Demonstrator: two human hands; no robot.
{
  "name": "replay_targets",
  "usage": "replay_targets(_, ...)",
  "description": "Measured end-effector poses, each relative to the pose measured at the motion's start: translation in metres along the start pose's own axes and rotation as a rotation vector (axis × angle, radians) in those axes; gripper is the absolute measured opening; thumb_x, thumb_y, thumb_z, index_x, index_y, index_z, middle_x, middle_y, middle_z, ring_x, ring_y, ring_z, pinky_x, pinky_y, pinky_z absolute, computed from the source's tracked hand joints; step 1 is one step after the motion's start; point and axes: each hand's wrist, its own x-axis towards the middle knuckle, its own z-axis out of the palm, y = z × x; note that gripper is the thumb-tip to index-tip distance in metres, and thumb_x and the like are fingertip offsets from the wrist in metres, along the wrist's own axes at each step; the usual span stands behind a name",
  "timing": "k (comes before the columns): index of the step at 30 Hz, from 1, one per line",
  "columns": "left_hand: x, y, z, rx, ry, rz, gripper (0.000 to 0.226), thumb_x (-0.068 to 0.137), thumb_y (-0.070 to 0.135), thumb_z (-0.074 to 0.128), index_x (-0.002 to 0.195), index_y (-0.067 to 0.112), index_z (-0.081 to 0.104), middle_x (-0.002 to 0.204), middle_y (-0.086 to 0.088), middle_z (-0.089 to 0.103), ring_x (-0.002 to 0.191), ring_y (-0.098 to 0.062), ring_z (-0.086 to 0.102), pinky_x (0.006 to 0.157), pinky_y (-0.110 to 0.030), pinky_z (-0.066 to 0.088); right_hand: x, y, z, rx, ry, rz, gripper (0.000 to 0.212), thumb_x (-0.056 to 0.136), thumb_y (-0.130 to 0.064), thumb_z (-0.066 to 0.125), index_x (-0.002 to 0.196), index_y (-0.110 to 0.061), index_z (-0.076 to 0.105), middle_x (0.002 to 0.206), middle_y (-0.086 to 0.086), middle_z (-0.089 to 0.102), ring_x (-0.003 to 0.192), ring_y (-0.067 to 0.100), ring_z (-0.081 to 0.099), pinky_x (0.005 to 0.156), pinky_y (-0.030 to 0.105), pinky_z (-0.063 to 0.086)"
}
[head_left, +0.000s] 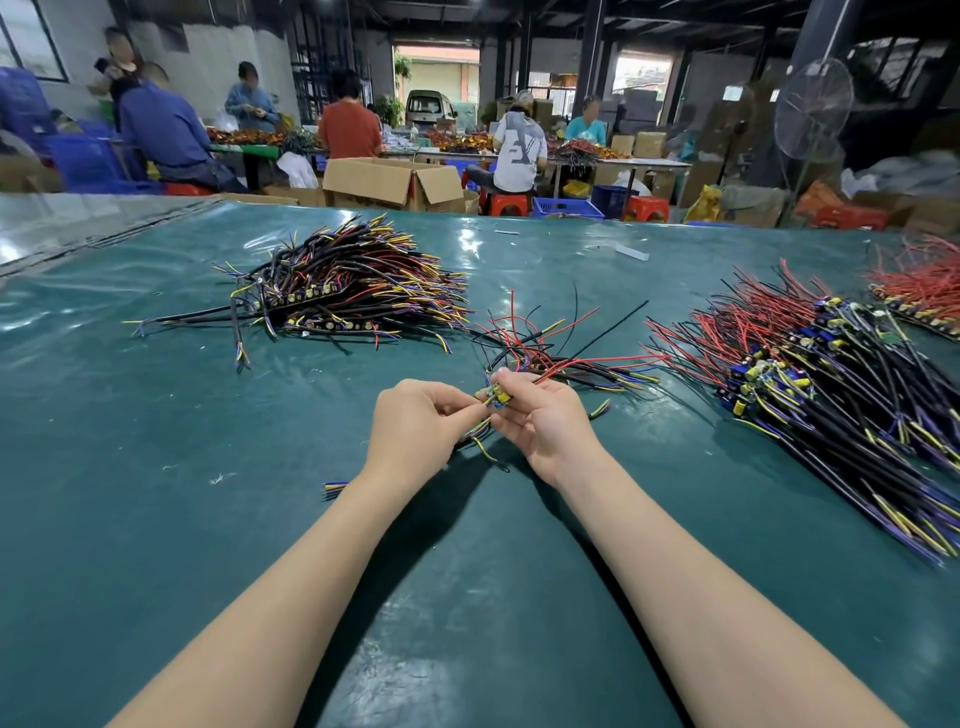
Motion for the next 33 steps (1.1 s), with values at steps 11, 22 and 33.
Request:
replay_targets(11,0.005,-0.001,-0.002,-0.314,-0.156,-0.317,0.026,0.083,0.011,0.065,0.058,0.011,0.062,0.037,0.008,0.04,0.039,-0.008,0.034,0.036,-0.013,0.028,-0.003,0.004,0.004,-0.038,-0.12,-0.169,0.029,0.079,0.019,0.052,0.08,-0.01,0.057,0.056,-0.003,0.066,0.056,0.007,0.065,0.054,0.017,0.052)
replay_targets(22,0.006,0.002,0.001,-0.588,-0.103,-0.393,0.02,0.084,0.009,0.064,0.064,0.012,0.066,0.041,0.008,0.043,0.037,0.0,0.038,0.035,-0.01,0.031,-0.002,0.003,0.006,-0.189,-0.086,-0.042,0.023,0.087,-0.009,0.059,0.065,-0.014,0.06,0.048,-0.01,0.057,0.048,0.002,0.048,0.051,0.012,0.042)
replay_targets(33,0.01,0.001,-0.013,-0.651,-0.264,-0.538,0.016,0.085,0.009,0.062,0.069,0.008,0.061,0.04,0.005,0.043,0.031,-0.002,0.035,0.032,-0.01,0.03,-0.003,-0.005,0.003,-0.116,-0.183,0.146,0.018,0.088,-0.005,0.055,0.071,-0.009,0.057,0.05,-0.003,0.056,0.039,0.004,0.047,0.046,0.013,0.043)
